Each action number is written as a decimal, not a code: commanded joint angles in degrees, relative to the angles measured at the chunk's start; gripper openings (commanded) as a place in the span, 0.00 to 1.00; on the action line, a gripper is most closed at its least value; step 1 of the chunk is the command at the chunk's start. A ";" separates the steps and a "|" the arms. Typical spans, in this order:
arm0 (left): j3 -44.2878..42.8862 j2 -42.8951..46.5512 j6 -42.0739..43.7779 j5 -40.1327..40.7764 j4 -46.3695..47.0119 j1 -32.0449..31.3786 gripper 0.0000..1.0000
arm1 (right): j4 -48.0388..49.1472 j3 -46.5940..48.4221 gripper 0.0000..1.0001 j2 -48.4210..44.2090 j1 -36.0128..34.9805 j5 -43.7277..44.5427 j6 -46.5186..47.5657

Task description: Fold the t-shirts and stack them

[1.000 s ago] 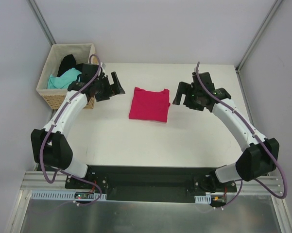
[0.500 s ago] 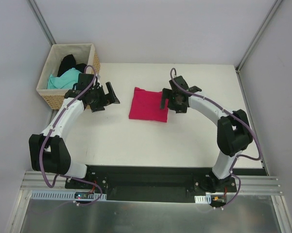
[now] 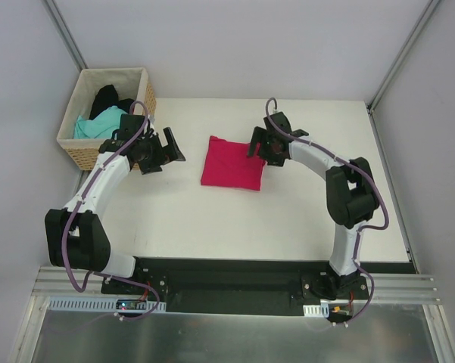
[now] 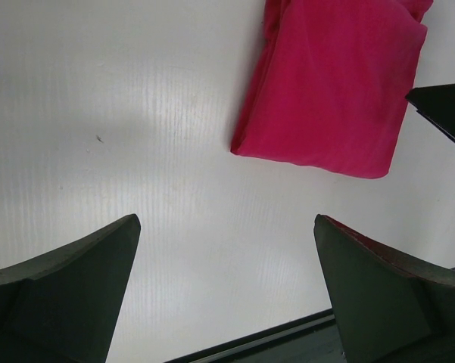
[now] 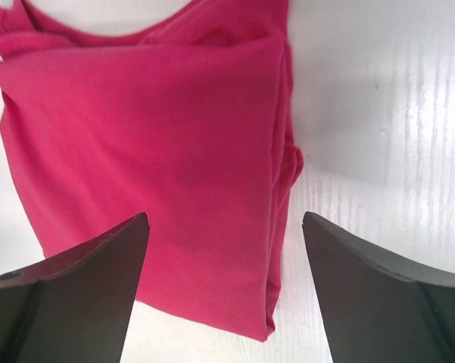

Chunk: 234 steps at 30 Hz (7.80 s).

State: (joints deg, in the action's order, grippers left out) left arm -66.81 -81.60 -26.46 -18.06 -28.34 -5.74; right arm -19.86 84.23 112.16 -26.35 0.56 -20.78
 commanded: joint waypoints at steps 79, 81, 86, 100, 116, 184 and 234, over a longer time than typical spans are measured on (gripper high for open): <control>-11.23 -9.18 3.43 8.31 -0.40 1.52 0.99 | -12.84 12.11 0.00 8.87 40.67 -4.44 35.89; -12.12 -9.98 3.43 7.96 -0.66 1.52 0.99 | -12.75 11.58 0.00 7.90 42.16 -4.33 37.81; -12.65 -10.33 3.17 8.40 -0.84 1.52 0.99 | -12.05 8.68 0.00 5.53 46.12 -2.93 38.18; -12.29 -10.51 2.91 7.78 -0.84 1.52 0.99 | -10.99 11.05 0.00 7.46 50.69 -2.49 42.84; -10.89 -6.64 3.25 5.41 -1.72 1.52 0.99 | -7.91 9.90 0.09 5.88 51.22 1.55 43.37; -14.76 7.17 8.28 13.23 -3.48 1.52 0.99 | 1.22 -20.40 1.00 -68.30 35.05 2.78 23.31; -13.17 6.90 9.93 13.76 -0.75 1.52 0.99 | -4.84 -17.78 1.00 -59.69 35.05 3.13 17.26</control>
State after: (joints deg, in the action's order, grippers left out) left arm -79.44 -75.75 -16.05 -6.20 -30.28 -4.78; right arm -26.02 65.41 52.27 8.80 1.87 -2.57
